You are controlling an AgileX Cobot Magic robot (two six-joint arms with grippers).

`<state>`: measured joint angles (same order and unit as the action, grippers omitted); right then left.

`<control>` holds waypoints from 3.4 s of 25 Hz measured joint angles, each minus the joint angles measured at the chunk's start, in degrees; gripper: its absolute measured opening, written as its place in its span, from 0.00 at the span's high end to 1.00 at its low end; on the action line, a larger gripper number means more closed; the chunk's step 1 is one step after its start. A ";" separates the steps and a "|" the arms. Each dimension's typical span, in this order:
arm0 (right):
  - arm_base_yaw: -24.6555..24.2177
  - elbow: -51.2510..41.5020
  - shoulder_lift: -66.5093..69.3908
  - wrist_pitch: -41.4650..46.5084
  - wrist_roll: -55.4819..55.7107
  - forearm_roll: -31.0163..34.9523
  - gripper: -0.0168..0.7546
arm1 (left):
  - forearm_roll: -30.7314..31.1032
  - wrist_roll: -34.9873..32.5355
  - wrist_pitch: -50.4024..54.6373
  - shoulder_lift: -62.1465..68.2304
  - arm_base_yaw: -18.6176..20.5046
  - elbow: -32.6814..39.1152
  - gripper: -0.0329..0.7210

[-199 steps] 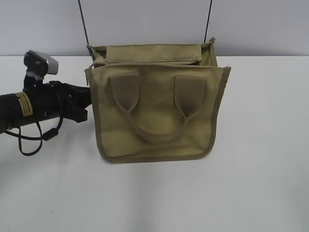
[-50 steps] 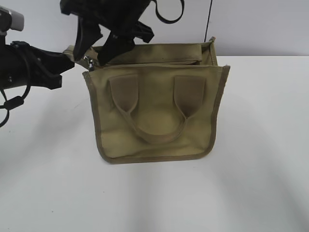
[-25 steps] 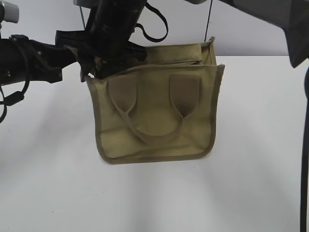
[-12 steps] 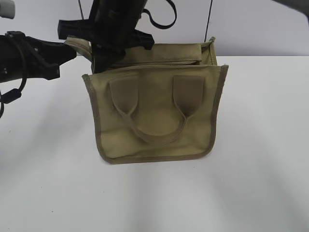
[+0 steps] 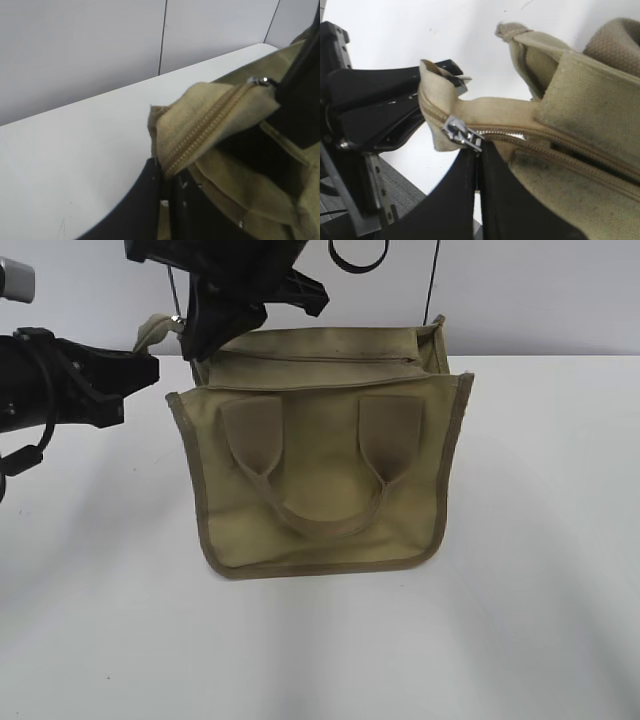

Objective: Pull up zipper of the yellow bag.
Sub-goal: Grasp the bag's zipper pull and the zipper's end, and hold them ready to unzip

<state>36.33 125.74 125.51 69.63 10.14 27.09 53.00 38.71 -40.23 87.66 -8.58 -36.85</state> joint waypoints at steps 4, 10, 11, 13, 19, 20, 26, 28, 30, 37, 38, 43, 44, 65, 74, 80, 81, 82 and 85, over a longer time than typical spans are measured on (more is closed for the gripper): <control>-0.96 0.00 -0.19 0.28 -1.23 3.05 1.00 | -0.71 0.00 0.18 -0.36 0.06 0.05 0.95; -1.92 0.00 -0.19 0.33 -2.10 3.72 1.00 | -0.91 0.00 -0.21 -0.47 0.91 0.05 0.95; -1.92 0.00 -0.19 0.33 -2.15 3.62 1.00 | -0.96 0.00 -0.25 -0.47 0.96 0.05 0.95; -1.92 0.00 -0.19 0.33 -2.27 3.15 1.00 | -0.96 0.00 -0.25 -0.47 0.96 0.05 0.95; -1.92 0.00 -0.19 0.33 -3.13 3.49 1.00 | -0.96 0.00 -0.07 -0.47 1.01 0.05 0.95; -1.92 0.00 -0.19 0.33 -3.48 3.95 1.00 | -0.97 0.00 0.08 -0.47 1.01 0.05 0.95; -1.92 -2.03 -0.36 -0.11 -4.84 5.09 1.00 | -3.31 -0.73 0.64 -0.49 1.27 0.05 0.95; -1.92 -5.10 -0.81 -0.96 -5.44 5.42 1.00 | -3.43 -0.95 0.80 -0.49 1.49 0.09 0.95; -1.82 -7.58 -1.17 -1.66 -6.30 5.55 1.00 | -3.11 -1.07 0.84 -0.49 1.49 0.44 0.95; -1.88 -8.47 -1.81 -2.04 -7.80 8.31 1.00 | -2.83 -1.13 1.65 -0.49 1.49 0.43 0.95; -1.88 -8.47 -1.86 -2.04 -7.96 8.66 1.00 | -2.83 -1.13 1.71 -0.49 1.49 0.43 0.95; -1.99 -8.47 -2.15 -2.12 -8.70 7.48 1.00 | -2.78 -1.24 1.97 -0.49 1.49 0.43 0.95; -2.18 -8.47 -2.29 -2.24 -8.73 7.36 1.00 | -2.79 -1.26 2.08 -0.49 1.49 0.43 0.95; -3.25 -12.67 -3.26 -3.12 -12.40 7.12 1.00 | -3.31 -1.68 4.30 -0.70 1.61 0.43 0.95; -1.71 -12.67 -2.65 -4.54 -14.06 4.89 1.00 | -2.62 -1.80 9.49 -5.22 1.61 0.56 0.95; -1.35 -12.67 -3.18 -4.89 -13.76 -1.47 1.00 | -2.32 -1.91 10.52 -6.21 1.61 0.62 0.95; -1.35 -12.67 -3.60 -4.76 -13.70 -2.42 1.00 | -2.32 -1.91 10.54 -6.21 1.61 0.62 0.95; -1.35 -12.67 -4.00 -4.63 -13.64 -3.37 1.00 | -2.32 -1.91 10.59 -6.21 1.61 0.62 0.95; -1.35 -12.67 -4.49 -4.25 -13.44 -5.73 1.00 | -2.37 -1.91 10.49 -6.23 1.61 0.62 0.95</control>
<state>34.98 113.07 121.01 65.38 -3.30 21.36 50.63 36.80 -29.73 81.43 -6.98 -36.23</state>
